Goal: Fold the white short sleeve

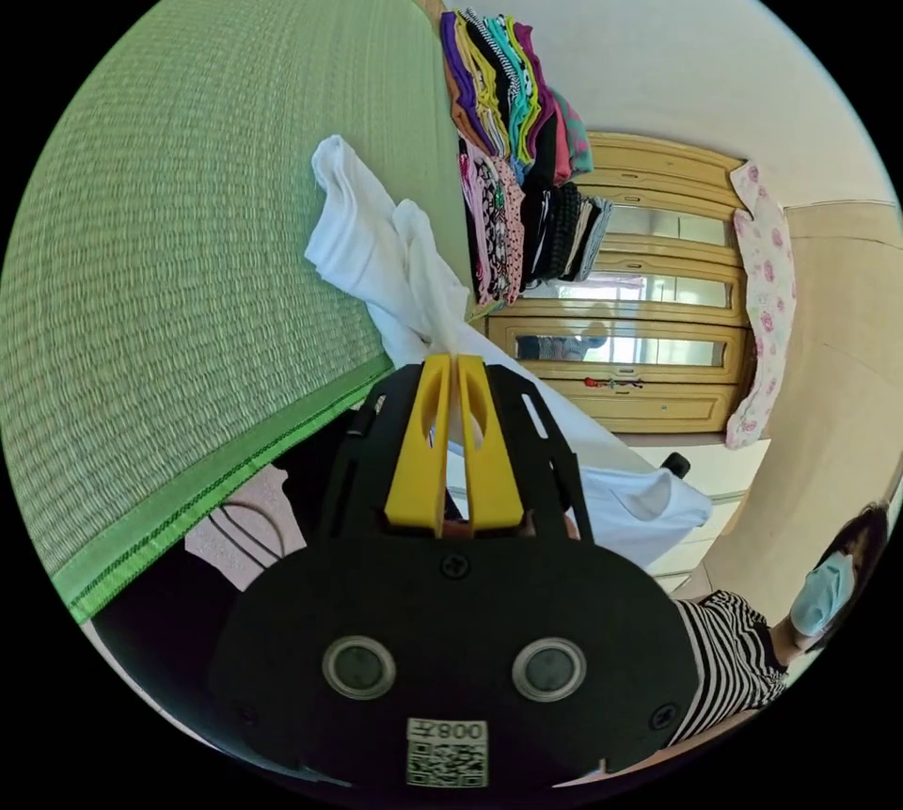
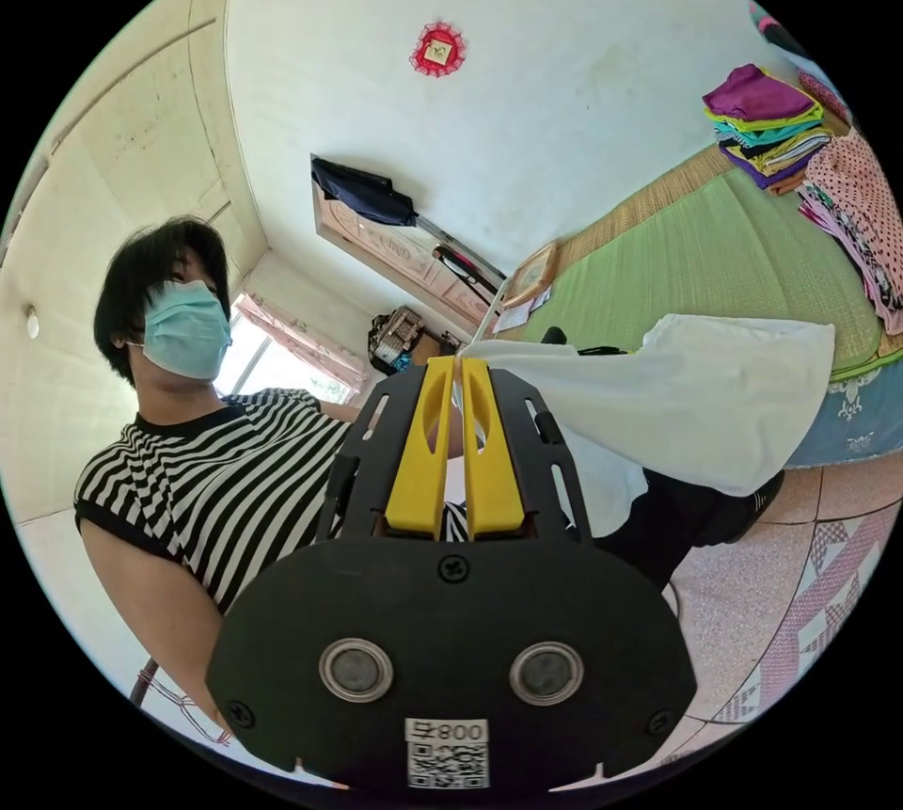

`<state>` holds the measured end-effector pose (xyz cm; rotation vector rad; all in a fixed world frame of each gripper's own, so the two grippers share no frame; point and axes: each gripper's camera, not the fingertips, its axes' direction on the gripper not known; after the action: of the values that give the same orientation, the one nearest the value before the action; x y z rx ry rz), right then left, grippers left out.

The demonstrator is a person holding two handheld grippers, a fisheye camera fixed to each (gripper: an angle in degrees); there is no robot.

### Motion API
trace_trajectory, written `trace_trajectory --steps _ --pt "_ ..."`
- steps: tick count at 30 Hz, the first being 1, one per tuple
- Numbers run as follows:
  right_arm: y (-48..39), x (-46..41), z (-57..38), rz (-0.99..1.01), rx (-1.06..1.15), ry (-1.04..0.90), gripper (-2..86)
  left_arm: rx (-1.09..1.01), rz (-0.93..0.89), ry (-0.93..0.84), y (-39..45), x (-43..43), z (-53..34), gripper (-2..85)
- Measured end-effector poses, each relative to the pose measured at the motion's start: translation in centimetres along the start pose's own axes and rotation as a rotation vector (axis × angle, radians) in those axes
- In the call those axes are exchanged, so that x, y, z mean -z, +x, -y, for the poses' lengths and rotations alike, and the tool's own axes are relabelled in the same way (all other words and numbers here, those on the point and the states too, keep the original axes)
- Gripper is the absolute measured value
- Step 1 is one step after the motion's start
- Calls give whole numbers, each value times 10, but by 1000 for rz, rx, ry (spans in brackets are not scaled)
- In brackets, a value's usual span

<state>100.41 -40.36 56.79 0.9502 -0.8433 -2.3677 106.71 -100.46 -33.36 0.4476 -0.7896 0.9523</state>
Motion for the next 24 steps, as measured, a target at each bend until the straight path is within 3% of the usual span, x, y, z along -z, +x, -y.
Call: trace_trajectory --steps 11,24 --pt "-35 52 -4 -30 118 116 12 -243 -180 304 66 138 -123 9" --pt "-109 70 8 -34 308 172 8 -637 -179 679 179 284 -321 8"
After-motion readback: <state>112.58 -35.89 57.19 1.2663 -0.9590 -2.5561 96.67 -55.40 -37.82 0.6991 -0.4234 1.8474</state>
